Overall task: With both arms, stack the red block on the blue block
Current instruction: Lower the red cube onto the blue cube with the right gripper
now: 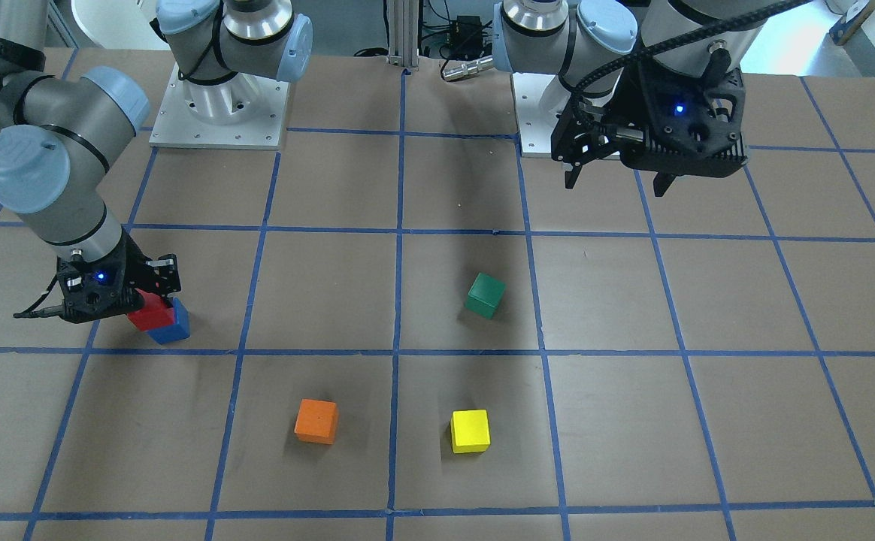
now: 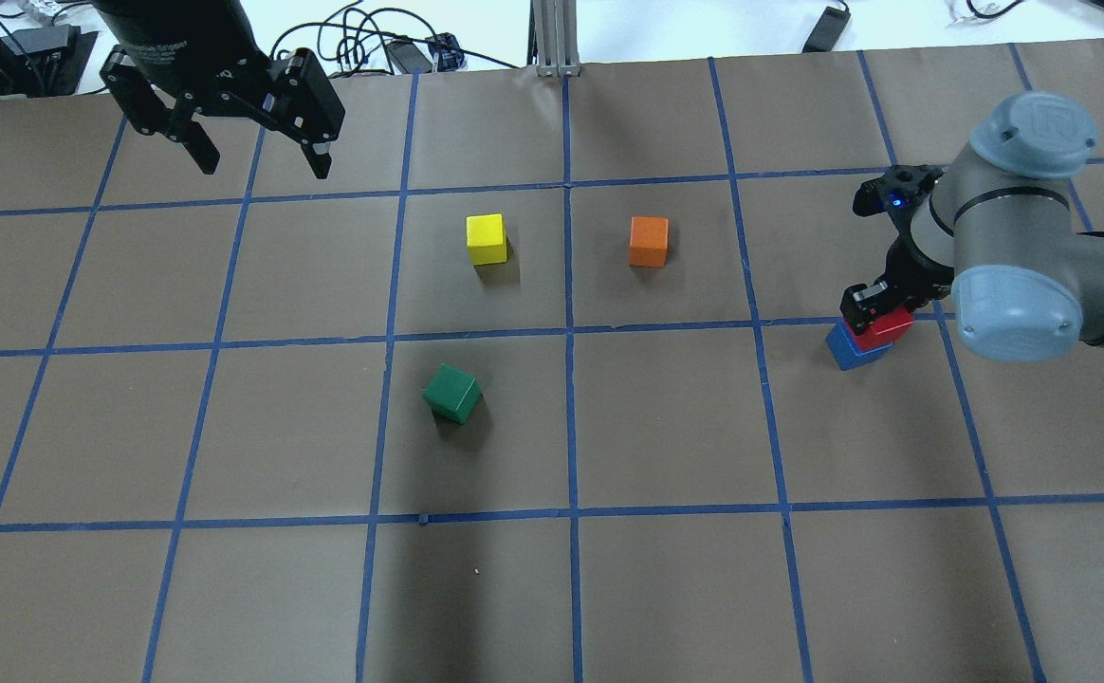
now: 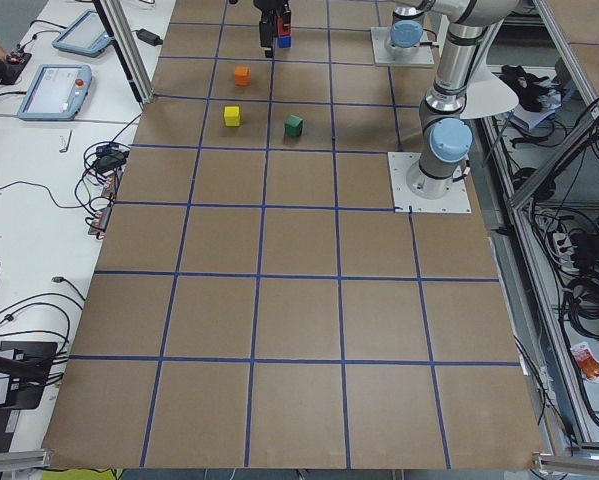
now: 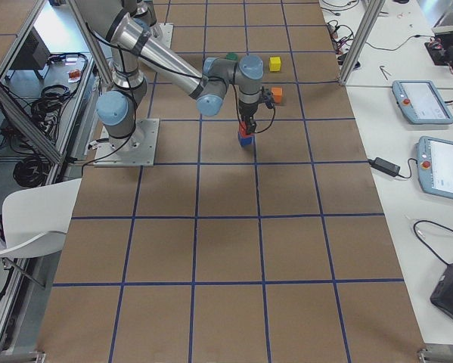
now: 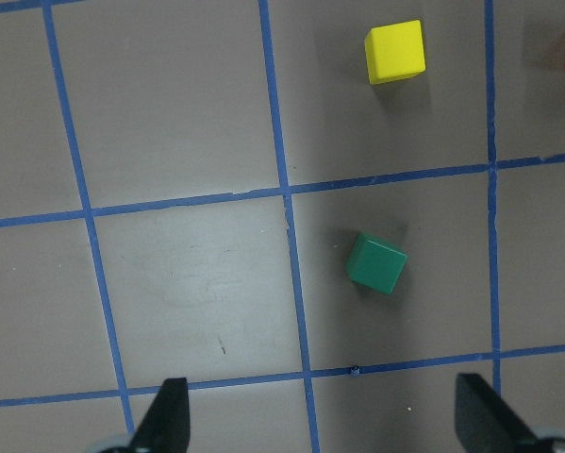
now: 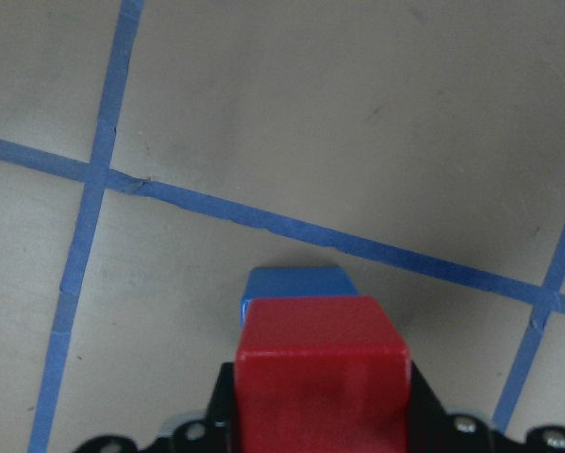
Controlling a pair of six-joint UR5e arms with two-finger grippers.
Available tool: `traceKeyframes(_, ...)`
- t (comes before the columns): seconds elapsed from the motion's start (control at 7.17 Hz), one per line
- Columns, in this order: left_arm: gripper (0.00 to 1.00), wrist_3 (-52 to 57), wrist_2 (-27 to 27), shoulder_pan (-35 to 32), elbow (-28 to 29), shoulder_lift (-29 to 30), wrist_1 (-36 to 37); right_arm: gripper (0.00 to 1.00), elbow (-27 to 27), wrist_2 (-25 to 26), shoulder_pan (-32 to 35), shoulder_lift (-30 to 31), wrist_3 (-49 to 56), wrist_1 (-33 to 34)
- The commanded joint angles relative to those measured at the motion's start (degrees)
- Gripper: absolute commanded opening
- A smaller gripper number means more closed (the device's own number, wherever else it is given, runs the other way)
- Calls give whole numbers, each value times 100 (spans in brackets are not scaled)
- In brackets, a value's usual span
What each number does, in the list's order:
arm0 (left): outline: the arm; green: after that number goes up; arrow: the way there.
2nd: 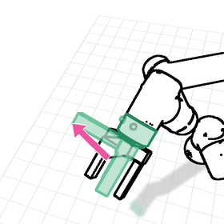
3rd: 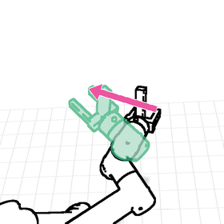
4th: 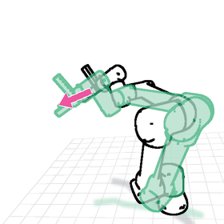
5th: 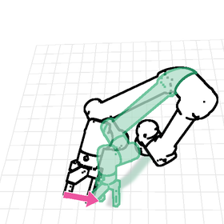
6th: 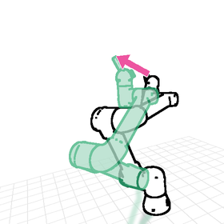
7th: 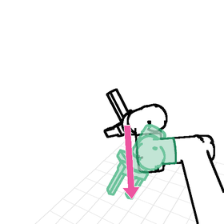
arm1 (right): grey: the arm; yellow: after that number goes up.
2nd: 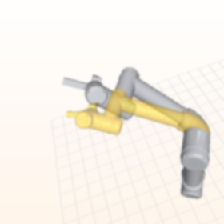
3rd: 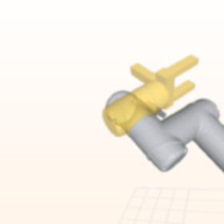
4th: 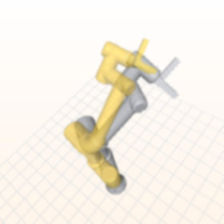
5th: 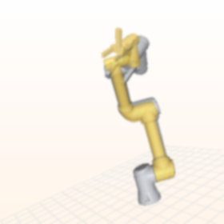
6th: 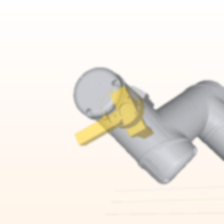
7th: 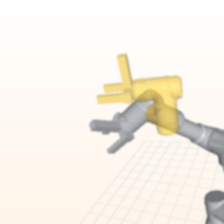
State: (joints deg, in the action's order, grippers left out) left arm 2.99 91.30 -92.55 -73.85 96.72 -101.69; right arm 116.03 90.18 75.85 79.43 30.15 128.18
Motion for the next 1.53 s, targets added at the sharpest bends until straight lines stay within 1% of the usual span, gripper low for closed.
traceKeyframes(0.0, 100, 0, -6, 0, 2, -4, 0, 0, -10, -9, 0, -76, 0, 136)
traceKeyframes(0.28, 100, 0, -6, 0, 2, -4, 0, 0, -1, 0, 0, -68, -35, 163)
traceKeyframes(0.42, 100, 0, -6, 0, 2, 4, 0, 2, -1, 8, 0, -68, -44, 163)
traceKeyframes(0.56, 100, 0, -6, 0, -7, -13, -8, 50, -1, 17, 0, -94, -44, 172)
traceKeyframes(0.7, 100, 0, 2, 0, -7, -22, -8, 53, 7, 17, -9, -103, -53, 146)
traceKeyframes(1.12, 100, 0, -6, 0, -7, -30, -8, 52, 8, 35, -9, -103, -79, 75)
traceKeyframes(1.26, 100, 0, 2, 0, -16, -31, 0, 56, 8, 44, -9, -103, -106, 67)
traceKeyframes(1.4, 100, 0, -6, 0, -7, -31, 0, 69, 8, 44, 0, -103, -106, 75)
